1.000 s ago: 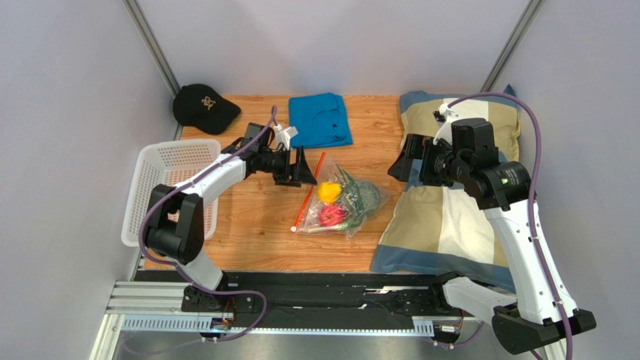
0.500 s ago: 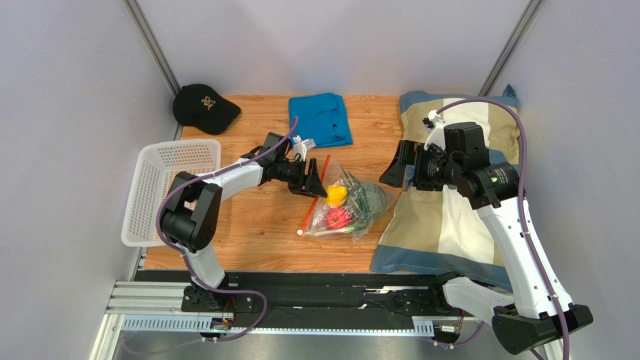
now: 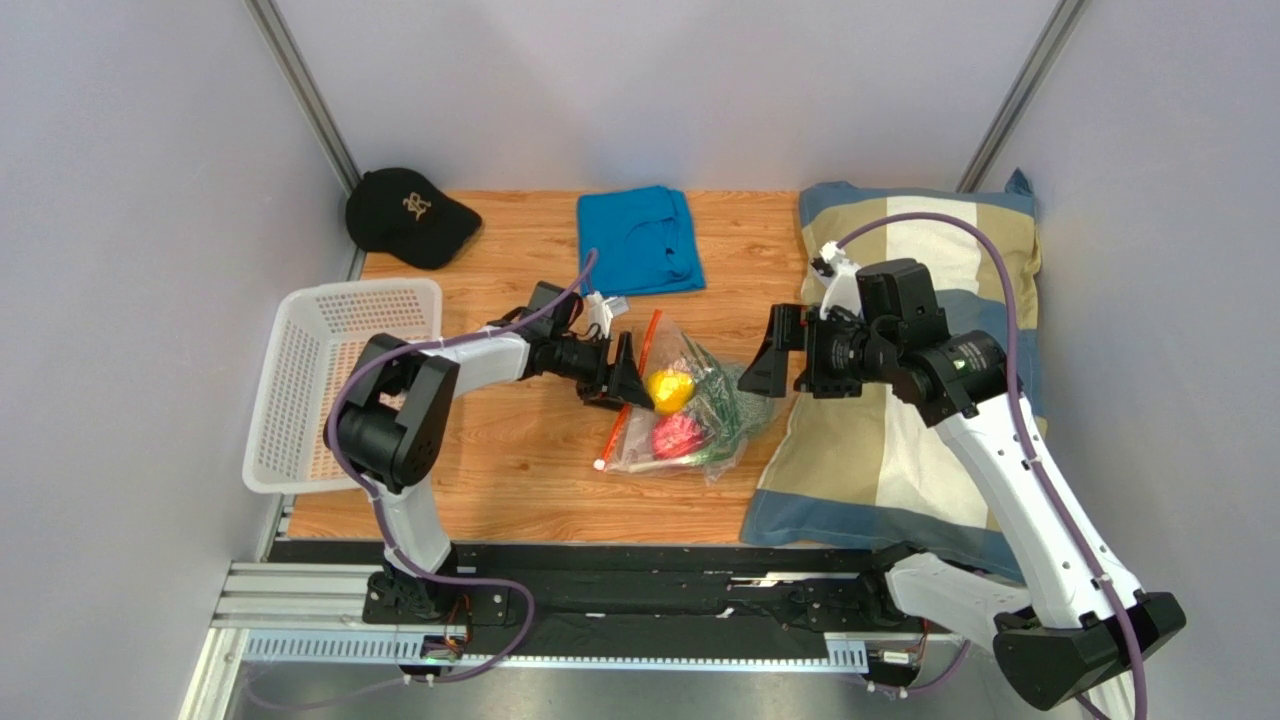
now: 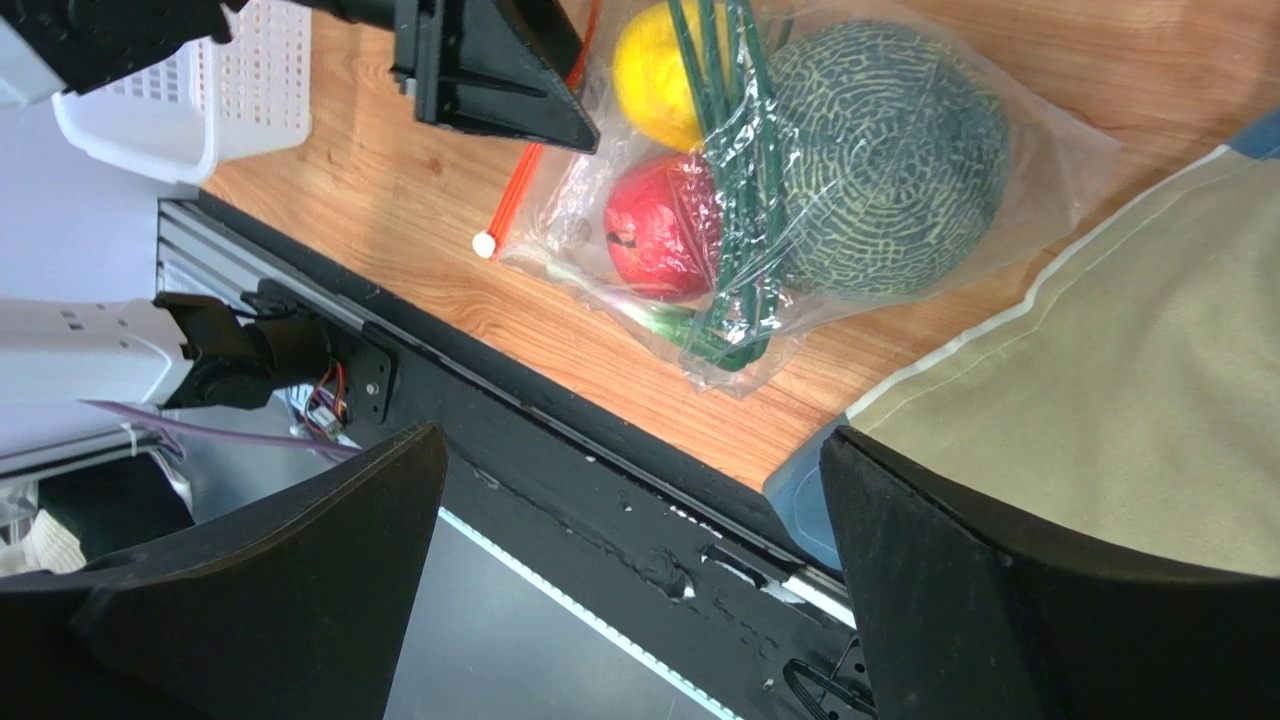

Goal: Open the zip-top bag and remove the fake food

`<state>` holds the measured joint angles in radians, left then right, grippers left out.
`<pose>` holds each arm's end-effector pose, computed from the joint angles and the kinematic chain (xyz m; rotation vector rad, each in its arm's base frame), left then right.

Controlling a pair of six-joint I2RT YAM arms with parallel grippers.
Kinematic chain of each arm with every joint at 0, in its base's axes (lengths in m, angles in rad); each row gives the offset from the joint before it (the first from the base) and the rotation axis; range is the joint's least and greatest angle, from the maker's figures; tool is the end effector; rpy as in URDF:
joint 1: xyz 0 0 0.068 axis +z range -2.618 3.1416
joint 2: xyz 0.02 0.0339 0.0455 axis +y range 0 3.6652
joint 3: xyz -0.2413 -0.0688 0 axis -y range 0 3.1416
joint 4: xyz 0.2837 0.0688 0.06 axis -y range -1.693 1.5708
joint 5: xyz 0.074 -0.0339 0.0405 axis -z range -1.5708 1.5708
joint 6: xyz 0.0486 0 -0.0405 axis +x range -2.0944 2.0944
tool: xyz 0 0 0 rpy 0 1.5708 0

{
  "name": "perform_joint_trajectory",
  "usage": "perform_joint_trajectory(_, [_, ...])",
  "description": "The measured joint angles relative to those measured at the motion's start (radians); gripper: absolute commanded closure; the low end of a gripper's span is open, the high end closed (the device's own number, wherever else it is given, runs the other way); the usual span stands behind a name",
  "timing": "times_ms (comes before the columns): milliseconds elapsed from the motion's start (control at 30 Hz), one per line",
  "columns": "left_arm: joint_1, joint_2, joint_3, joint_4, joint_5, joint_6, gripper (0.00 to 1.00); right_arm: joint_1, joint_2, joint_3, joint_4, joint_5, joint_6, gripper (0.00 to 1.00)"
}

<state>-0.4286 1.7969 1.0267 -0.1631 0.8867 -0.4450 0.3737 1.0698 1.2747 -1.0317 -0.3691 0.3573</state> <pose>0.3316 -0.1929 0.1100 0.3801 2.5626 -1.4586 0.2268 0.1078 0.3538 -0.1997 2.4631 0.7734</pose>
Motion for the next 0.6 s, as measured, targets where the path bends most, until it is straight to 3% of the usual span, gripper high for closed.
perform_joint_trajectory(100, [0.000,0.025,-0.017,0.019,0.018,-0.031,0.64,0.026,-0.001,-0.013,0.009,0.000,0.000,0.00])
perform_joint_trajectory(167, [0.000,0.024,-0.019,0.043,0.032,-0.056,0.92,0.050,-0.005,-0.029,0.023,0.004,0.000,0.00])
perform_joint_trajectory(200, [0.000,0.023,-0.019,0.055,0.037,-0.071,1.00,0.068,-0.008,-0.040,0.034,0.015,-0.002,0.00])
perform_joint_trajectory(400, [0.000,-0.026,-0.019,0.053,0.029,-0.234,1.00,0.332,-0.029,-0.135,0.144,0.201,-0.055,0.00])
perform_joint_trajectory(600, [-0.004,-0.256,-0.008,-0.103,-0.075,-0.407,1.00,0.605,-0.095,-0.317,0.368,0.439,-0.148,0.00])
